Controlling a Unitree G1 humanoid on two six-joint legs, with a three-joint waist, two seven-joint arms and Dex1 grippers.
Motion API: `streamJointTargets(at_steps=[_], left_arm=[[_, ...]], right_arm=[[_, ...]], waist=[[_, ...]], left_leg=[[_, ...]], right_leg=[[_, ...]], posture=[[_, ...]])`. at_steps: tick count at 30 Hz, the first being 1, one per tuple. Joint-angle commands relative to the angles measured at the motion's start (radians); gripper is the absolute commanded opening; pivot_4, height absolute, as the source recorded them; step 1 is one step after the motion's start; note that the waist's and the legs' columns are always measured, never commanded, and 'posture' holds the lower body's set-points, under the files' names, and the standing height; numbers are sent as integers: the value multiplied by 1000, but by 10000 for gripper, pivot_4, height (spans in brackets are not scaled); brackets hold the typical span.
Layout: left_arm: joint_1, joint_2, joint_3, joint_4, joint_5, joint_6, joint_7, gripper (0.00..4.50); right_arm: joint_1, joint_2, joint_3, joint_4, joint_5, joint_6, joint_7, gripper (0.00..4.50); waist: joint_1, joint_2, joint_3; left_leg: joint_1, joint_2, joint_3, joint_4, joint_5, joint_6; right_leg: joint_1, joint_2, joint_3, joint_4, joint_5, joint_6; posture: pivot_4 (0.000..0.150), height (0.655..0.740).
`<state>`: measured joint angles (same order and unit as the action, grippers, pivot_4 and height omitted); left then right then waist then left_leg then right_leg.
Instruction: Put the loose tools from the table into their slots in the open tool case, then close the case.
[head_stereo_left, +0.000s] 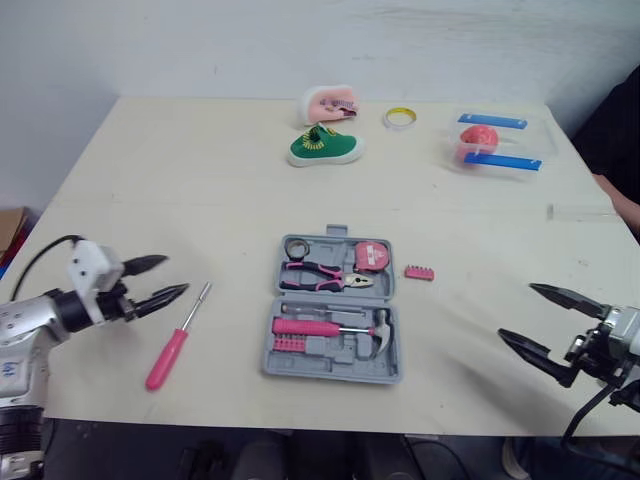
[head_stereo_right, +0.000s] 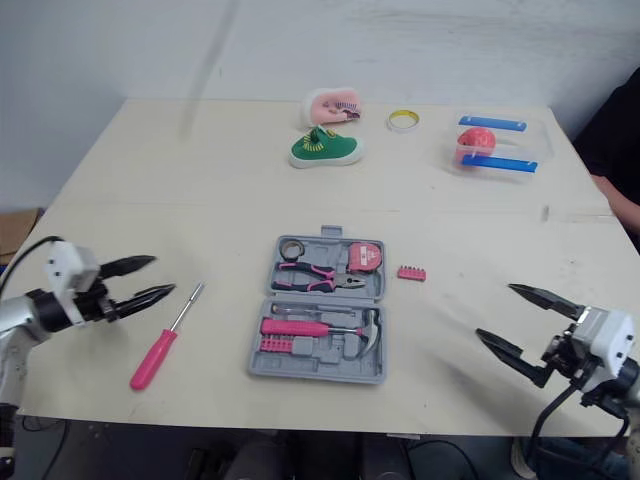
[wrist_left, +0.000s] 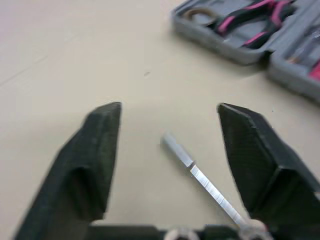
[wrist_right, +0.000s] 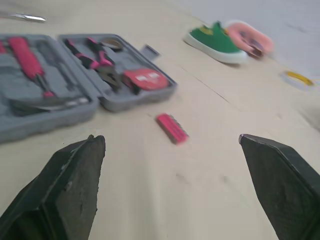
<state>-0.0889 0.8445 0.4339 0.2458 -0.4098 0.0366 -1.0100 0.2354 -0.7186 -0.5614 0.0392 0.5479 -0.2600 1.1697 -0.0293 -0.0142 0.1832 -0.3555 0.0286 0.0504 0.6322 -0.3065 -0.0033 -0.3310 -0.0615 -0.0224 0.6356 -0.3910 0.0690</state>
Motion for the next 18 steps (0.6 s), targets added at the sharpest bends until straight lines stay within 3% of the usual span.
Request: streamJointTargets(at_steps=[1, 8, 18], left_arm=[[49, 28, 120, 97, 12, -95, 30, 44429], [139, 62, 288, 334, -11, -166, 90, 44429], [153, 25, 267, 189, -52, -106, 77, 44429]], right_arm=[[17, -6, -99, 71, -26, -51, -64, 45000], [120, 17, -233, 175, -64, -78, -204, 45000], [108, 36, -173, 55, -44, -7, -274, 45000]], waist=[[0, 0, 0], [0, 0, 0], [-2, -1, 0]], left_leg=[[0, 0, 0, -1, 0, 0], [-4, 0, 2, -4, 0, -1], [-3, 0, 4, -4, 0, -3]], right_leg=[[0, 0, 0, 0, 0, 0], [-9, 0, 1, 2, -1, -1], [-10, -2, 3, 7, -1, -3]], posture=[[1500, 7400], [1500, 7400], [1500, 7400]])
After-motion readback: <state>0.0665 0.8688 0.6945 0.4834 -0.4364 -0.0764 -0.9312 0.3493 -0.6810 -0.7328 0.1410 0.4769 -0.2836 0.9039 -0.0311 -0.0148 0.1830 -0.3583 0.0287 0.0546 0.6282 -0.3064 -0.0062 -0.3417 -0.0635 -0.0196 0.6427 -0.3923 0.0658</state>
